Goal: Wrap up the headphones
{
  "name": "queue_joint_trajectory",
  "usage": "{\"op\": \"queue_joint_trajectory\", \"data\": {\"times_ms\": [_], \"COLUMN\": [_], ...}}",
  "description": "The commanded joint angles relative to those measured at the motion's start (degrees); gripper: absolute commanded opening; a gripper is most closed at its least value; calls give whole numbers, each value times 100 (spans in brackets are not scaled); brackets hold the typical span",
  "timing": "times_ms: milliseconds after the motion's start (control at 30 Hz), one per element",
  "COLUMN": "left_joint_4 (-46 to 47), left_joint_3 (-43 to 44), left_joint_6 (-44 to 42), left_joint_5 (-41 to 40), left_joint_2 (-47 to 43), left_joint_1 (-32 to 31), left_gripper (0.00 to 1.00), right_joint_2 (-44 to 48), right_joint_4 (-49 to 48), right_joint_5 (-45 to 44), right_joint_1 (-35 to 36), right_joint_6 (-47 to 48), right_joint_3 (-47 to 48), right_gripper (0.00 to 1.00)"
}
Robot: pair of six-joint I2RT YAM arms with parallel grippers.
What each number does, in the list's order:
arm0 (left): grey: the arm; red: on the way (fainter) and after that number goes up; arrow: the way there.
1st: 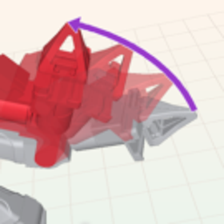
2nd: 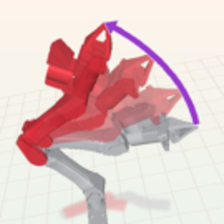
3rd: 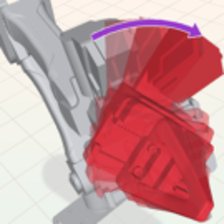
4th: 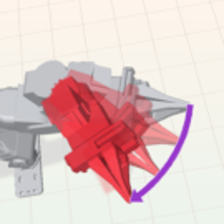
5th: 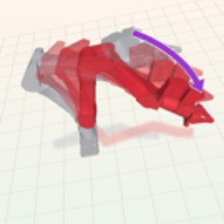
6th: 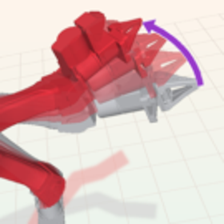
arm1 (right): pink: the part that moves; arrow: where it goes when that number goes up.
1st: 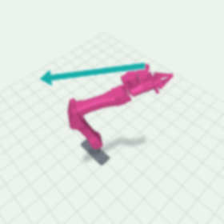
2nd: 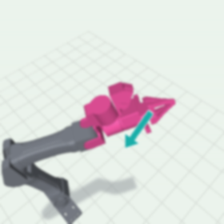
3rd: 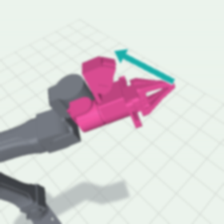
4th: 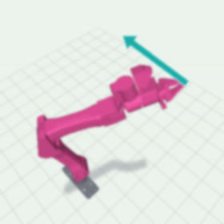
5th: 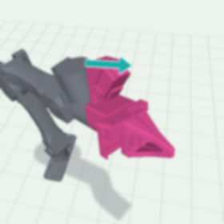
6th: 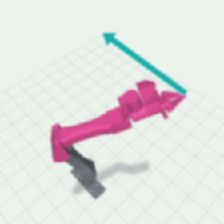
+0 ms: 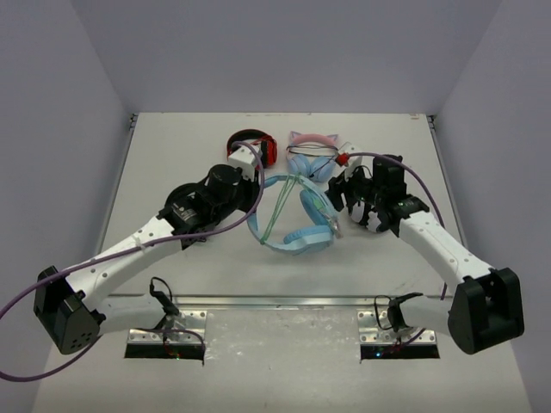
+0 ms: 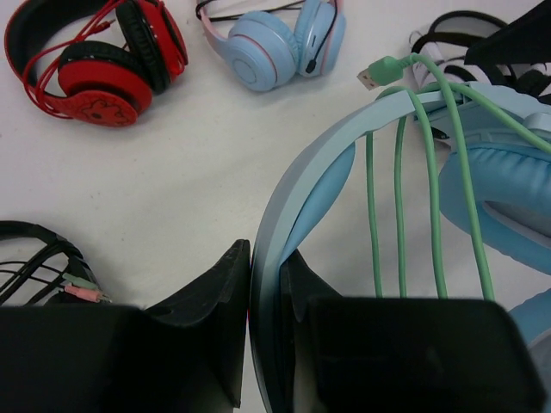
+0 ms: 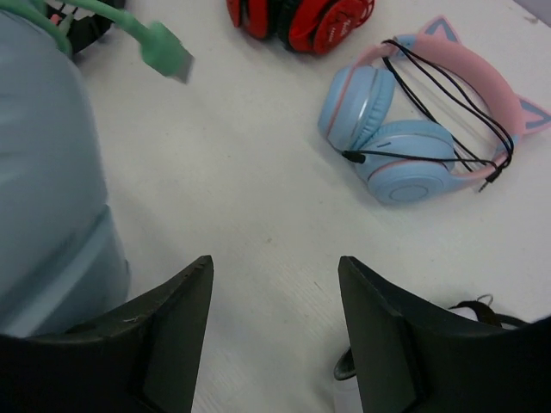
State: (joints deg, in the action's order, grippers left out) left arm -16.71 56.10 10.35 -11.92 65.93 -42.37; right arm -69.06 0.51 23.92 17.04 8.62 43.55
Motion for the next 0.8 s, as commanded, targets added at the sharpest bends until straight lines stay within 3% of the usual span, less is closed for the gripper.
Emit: {"op": "queue_joint_trajectory", "data": {"times_ms": [0,100,300,333,367,567,667,767], "left_joint_4": [1003,1126,1223,1214,1197,986,985,1117], "left_joint_3": [95,16,6,41,137,682,780,762], "left_joint_6": [283,327,196,126,-66,-1095,-1904,-2387], "left_joint_5": [586,700,1086,1156,1235,2185,2896,4133], "left_joint_2": [-81,-63,217,279,341,754,1043,1316], "left_joint_1": [106,203,536,572,615,906,1116,1450], "left_gripper": [0,0,0,0,0,0,0,0], "right_joint_2": [-116,-248,-591,-591,-565,-84,504,1120], "right_joint_4": [-236,-78,1142,1327,1729,2751,2884,2805], "right_joint_5": [-98,-326,-1969,-2188,-2695,-3306,-2869,-2410], "right_joint_1": [-279,-420,-649,-675,-728,-1159,-1168,-1168], "right_joint_6": [-466,-668,-1554,-1661,-1775,-2496,-2760,-2840], "right_joint_3": [373,584,1558,1847,1989,2465,2334,2035], "right_gripper": [62,64,79,99,99,99,99,99]}}
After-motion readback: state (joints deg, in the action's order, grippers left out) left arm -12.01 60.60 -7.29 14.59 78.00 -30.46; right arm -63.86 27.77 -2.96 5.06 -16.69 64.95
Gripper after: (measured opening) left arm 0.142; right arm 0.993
